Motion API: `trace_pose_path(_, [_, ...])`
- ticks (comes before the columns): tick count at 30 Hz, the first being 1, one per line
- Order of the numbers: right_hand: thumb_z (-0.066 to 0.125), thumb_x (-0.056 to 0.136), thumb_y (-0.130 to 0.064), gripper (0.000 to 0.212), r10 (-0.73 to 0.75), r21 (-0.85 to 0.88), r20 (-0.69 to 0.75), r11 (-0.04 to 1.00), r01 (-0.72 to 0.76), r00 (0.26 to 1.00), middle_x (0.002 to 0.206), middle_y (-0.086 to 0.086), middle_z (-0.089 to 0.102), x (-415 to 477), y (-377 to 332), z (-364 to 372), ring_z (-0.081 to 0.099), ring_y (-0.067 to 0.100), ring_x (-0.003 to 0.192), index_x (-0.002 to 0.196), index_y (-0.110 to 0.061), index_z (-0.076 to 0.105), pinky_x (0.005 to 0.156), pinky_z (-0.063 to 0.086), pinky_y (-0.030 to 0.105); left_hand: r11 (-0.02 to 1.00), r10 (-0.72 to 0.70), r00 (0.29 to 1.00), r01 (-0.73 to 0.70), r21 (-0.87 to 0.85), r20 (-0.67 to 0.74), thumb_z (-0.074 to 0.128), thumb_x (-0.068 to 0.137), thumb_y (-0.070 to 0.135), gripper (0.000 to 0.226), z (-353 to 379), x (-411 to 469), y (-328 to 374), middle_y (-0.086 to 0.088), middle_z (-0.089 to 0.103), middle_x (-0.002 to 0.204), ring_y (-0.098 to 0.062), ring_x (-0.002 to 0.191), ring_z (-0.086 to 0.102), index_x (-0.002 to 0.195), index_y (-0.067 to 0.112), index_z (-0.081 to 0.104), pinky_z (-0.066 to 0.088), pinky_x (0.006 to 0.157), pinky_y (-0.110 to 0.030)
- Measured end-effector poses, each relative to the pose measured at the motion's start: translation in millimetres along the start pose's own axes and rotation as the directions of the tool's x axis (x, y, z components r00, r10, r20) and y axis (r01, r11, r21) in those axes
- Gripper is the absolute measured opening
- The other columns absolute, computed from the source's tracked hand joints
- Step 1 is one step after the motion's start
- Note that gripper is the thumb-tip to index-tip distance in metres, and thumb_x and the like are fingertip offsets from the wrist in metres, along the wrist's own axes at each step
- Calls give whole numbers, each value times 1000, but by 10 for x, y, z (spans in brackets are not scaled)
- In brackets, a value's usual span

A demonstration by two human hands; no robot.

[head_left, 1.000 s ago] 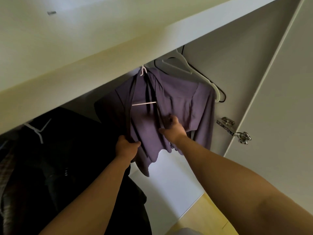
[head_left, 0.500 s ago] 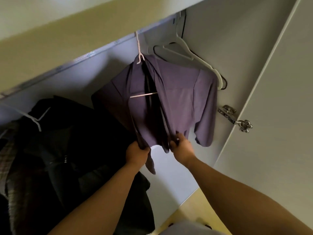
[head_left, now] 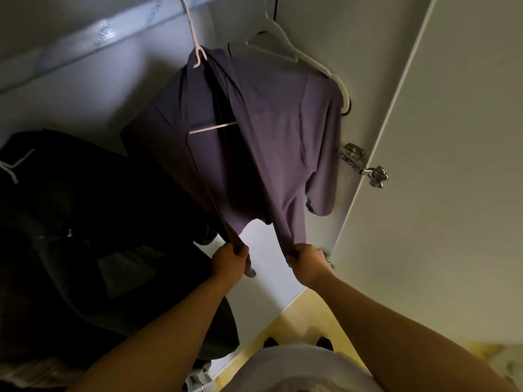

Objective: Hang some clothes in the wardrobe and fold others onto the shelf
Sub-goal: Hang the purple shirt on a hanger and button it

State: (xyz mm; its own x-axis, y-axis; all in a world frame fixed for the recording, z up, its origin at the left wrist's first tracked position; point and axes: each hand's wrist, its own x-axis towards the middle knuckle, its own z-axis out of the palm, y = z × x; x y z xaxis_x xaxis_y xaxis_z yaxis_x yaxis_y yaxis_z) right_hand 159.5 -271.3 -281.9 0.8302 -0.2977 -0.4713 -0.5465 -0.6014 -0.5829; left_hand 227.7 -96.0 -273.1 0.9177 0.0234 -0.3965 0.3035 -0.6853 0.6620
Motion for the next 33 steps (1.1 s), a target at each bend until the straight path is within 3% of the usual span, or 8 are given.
trace_pose_path(5, [52,97,-23,20,-2,59,-20,998,3,1000,92,2,56,-195,85,7,49,16,68,115,-21,60,42,26,11,999,-21,999,20,30,30,66,93,18,36,140,-232,-126,-14,66,117,-32,114,62,125,4,56,51,90,-33])
trace_pose_path(11, [59,94,-28,15,23,306,-12,952,-18,1000,96,6,72,-400,204,153,66,23,76,107,-23,62,56,48,21,993,-85,994,90,-70,71,62,94,15,36,188,-520,-336,-11,61,111,-27,110,60,127,1,55,47,83,-19])
trace_pose_path(13, [61,93,-28,17,18,338,-18,941,-11,1000,95,1,73,-495,230,180,65,20,77,109,-22,63,57,45,19,993,21,999,-24,114,29,69,89,17,32,228,-580,-391,-11,65,101,-31,101,64,115,0,59,50,78,-27])
trace_pose_path(20, [60,95,-17,9,101,461,-249,887,26,963,82,-19,58,-782,188,104,59,10,67,103,-23,60,50,38,7,939,337,940,-330,98,-59,77,84,20,38,110,-685,-62,-12,69,108,-28,97,67,109,8,51,55,81,-32])
trace_pose_path(24, [59,95,-14,17,134,482,-389,873,77,912,87,-10,64,-857,69,12,66,14,71,107,-26,54,61,55,28,879,477,874,-476,34,-94,81,81,17,39,-84,-732,202,4,64,95,-5,79,61,106,11,52,47,71,-9])
trace_pose_path(26, [57,95,-12,21,114,469,-418,877,107,901,87,-10,65,-851,23,-18,67,19,73,105,-30,53,65,57,35,880,465,883,-469,-78,-62,79,81,14,31,-138,-715,289,11,67,90,3,80,62,103,17,57,51,77,-13])
trace_pose_path(28, [53,94,-6,27,94,467,-441,873,139,893,86,-15,63,-840,-8,-53,66,19,74,107,-30,55,68,55,31,886,415,910,-410,-215,-24,75,84,8,24,-182,-707,338,11,73,93,-3,88,68,105,16,66,56,86,-27])
trace_pose_path(33, [55,91,-5,27,51,552,-422,807,212,905,86,-15,65,-802,-98,-183,66,11,72,101,-26,68,70,50,14,871,304,952,-287,-397,-21,67,93,12,16,-307,-834,537,5,73,97,-10,91,70,107,19,70,55,82,-25])
